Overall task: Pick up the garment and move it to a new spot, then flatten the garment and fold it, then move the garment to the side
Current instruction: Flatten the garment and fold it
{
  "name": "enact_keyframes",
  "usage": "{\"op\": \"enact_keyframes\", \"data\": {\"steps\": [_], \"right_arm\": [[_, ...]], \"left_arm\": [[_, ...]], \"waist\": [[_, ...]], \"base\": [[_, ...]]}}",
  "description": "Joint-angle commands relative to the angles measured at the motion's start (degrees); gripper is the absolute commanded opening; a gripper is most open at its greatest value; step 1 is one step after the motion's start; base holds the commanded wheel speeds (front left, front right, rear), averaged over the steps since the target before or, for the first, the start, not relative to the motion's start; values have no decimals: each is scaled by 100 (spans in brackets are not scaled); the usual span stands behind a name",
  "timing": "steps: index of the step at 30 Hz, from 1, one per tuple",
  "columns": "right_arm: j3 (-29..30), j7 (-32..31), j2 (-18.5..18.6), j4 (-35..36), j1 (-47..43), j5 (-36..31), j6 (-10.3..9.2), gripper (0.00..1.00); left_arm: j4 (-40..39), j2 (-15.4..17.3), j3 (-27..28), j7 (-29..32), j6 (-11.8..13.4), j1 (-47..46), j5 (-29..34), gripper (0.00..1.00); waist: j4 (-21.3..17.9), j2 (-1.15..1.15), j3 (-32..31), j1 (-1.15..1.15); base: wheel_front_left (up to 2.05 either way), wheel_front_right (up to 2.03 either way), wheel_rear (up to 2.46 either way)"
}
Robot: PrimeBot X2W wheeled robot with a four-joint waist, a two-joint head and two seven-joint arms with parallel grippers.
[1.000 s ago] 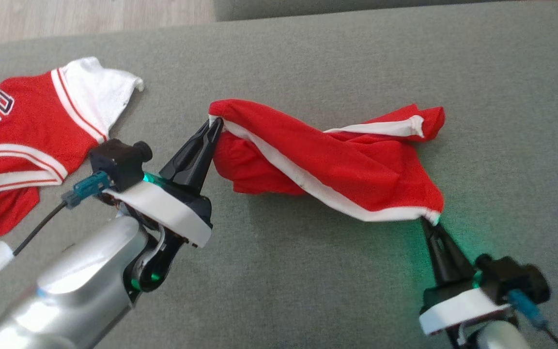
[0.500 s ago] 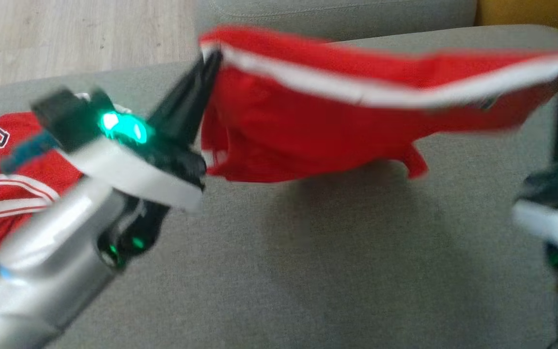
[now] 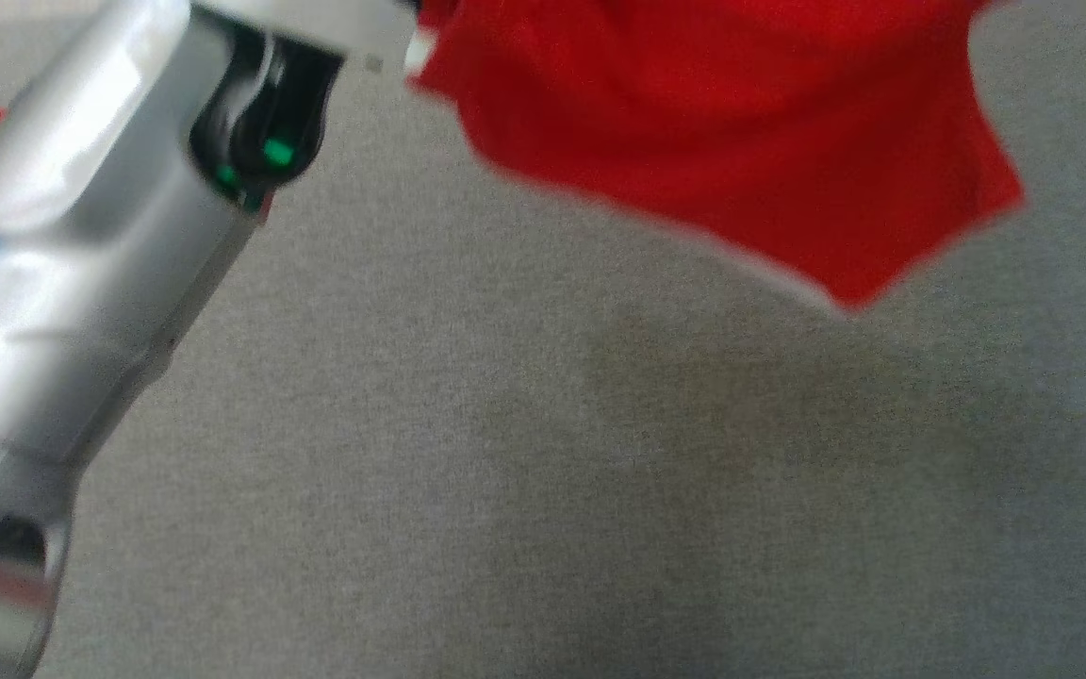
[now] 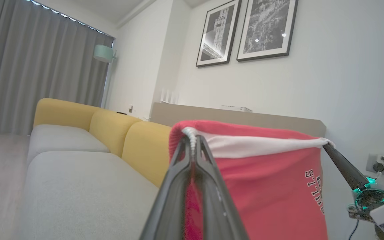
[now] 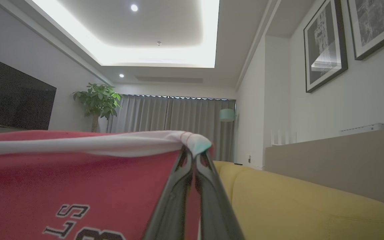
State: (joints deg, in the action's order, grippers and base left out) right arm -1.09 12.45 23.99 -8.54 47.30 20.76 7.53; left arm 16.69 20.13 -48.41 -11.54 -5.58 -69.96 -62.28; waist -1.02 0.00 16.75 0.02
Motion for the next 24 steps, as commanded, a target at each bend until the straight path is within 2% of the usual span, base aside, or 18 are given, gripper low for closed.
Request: {"op": "enact_keyframes", "data": {"steps": [1,6,11,14,18,24], "right_arm": [[15,135,118,-68,419,-7,-4,0],[100,243,127,-140,656,-17,-4,0],[106,251,160,125,20,38,-4,0],[139,253,90,361,-800,184,-4,0],[253,253,-62,694,-2036,303,-4,0],[563,254,-323,1357,-3961,515,-4,0]], "left_arm": [[245,-39,369,-163,-62,-546,90,0],[583,-385,527,-324,-173,-677,165,0],[373,-308,267,-341,-188,-169,244,0],[174,-193,182,-343,-189,528,438,0],[-25,-206,195,-344,-190,1783,722,0],[-262,-281,323,-345,-190,3670,1559,0]], "waist": [[80,0,399,-2],[95,0,579,-2],[90,0,654,-2],[74,0,691,-2],[17,0,628,-2],[-96,0,322,-2]], "base": [[0,0,0],[0,0,0],[0,0,0],[0,0,0],[0,0,0],[0,0,0]]}}
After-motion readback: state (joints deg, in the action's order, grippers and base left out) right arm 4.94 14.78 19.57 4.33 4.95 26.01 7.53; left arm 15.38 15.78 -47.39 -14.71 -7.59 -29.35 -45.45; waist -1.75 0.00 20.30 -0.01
